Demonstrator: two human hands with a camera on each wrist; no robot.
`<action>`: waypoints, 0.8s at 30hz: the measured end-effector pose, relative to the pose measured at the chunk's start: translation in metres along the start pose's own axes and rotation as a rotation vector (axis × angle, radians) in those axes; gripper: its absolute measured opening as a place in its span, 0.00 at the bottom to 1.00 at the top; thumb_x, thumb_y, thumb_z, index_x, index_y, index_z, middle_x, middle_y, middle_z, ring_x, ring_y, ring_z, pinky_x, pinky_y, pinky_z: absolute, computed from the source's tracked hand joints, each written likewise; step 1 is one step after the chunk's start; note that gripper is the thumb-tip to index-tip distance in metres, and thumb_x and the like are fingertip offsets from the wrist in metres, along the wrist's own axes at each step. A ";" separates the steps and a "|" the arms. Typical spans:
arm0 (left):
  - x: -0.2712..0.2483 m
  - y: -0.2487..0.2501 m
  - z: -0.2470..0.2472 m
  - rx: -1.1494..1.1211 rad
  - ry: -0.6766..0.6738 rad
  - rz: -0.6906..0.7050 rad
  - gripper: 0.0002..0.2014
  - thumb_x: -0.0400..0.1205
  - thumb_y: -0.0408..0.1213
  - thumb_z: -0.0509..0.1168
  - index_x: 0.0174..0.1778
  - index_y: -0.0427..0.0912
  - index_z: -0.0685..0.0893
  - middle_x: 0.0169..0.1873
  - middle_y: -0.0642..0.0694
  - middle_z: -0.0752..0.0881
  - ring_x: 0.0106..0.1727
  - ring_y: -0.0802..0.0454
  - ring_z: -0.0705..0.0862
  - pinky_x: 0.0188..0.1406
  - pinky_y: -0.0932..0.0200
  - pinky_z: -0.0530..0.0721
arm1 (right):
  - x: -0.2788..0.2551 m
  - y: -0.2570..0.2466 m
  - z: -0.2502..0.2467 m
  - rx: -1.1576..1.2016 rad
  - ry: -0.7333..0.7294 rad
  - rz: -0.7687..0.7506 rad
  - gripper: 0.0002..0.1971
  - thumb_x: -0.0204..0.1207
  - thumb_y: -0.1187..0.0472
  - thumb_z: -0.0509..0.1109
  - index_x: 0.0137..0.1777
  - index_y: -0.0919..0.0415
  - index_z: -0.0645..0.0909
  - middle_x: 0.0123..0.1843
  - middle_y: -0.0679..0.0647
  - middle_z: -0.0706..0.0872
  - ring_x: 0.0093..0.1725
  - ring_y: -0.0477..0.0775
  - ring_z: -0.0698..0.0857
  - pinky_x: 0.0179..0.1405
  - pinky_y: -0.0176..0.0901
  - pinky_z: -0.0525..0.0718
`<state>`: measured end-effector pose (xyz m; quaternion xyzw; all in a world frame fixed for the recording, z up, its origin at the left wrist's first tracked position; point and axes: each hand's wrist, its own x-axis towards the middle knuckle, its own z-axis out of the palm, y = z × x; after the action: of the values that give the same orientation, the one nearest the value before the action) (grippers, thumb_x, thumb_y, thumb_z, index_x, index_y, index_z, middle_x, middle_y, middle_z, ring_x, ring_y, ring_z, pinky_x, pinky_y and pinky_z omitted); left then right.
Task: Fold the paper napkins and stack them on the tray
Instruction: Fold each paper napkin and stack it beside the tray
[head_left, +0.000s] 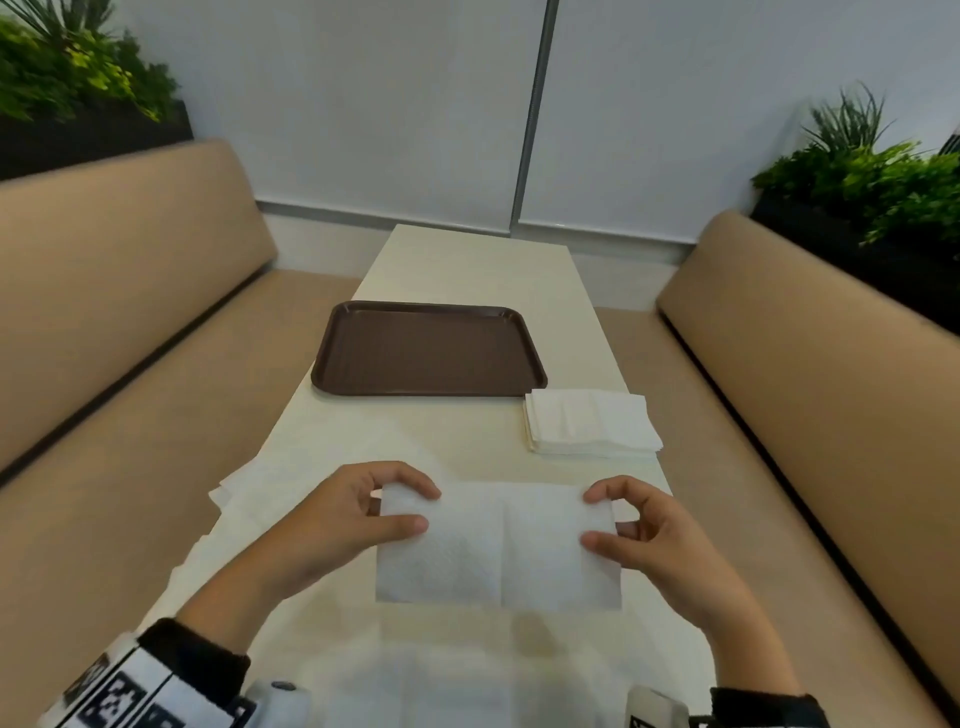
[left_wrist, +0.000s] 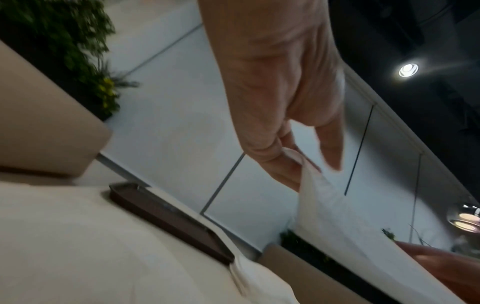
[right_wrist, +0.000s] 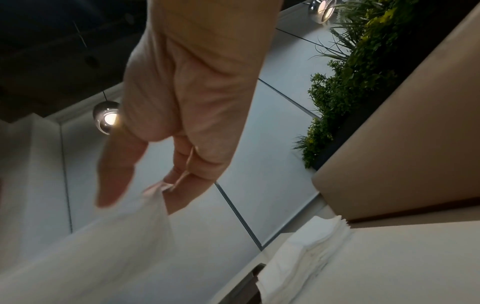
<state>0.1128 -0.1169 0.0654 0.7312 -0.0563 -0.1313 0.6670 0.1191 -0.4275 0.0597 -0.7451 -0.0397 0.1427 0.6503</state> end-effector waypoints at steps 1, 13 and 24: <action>0.010 -0.005 0.008 0.001 0.012 -0.028 0.07 0.73 0.31 0.75 0.44 0.45 0.90 0.47 0.50 0.90 0.46 0.48 0.90 0.44 0.58 0.86 | 0.002 0.007 -0.005 -0.005 0.036 0.012 0.11 0.72 0.70 0.75 0.52 0.59 0.80 0.46 0.66 0.90 0.41 0.63 0.90 0.42 0.50 0.86; 0.182 -0.063 0.101 0.131 0.062 -0.220 0.11 0.74 0.22 0.71 0.47 0.42 0.87 0.53 0.40 0.82 0.50 0.46 0.85 0.48 0.62 0.86 | 0.093 0.079 -0.095 -0.389 0.457 0.261 0.15 0.72 0.74 0.66 0.49 0.54 0.84 0.57 0.59 0.85 0.41 0.54 0.83 0.37 0.40 0.81; 0.234 -0.105 0.130 0.705 0.059 -0.084 0.20 0.76 0.35 0.73 0.64 0.38 0.80 0.52 0.48 0.74 0.62 0.46 0.78 0.53 0.68 0.71 | 0.143 0.105 -0.120 -0.910 0.428 0.331 0.17 0.76 0.70 0.68 0.64 0.60 0.83 0.68 0.59 0.77 0.64 0.58 0.79 0.59 0.37 0.74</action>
<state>0.2924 -0.2908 -0.0757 0.9216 -0.0486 -0.1100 0.3690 0.2739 -0.5229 -0.0528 -0.9608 0.1543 0.0566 0.2233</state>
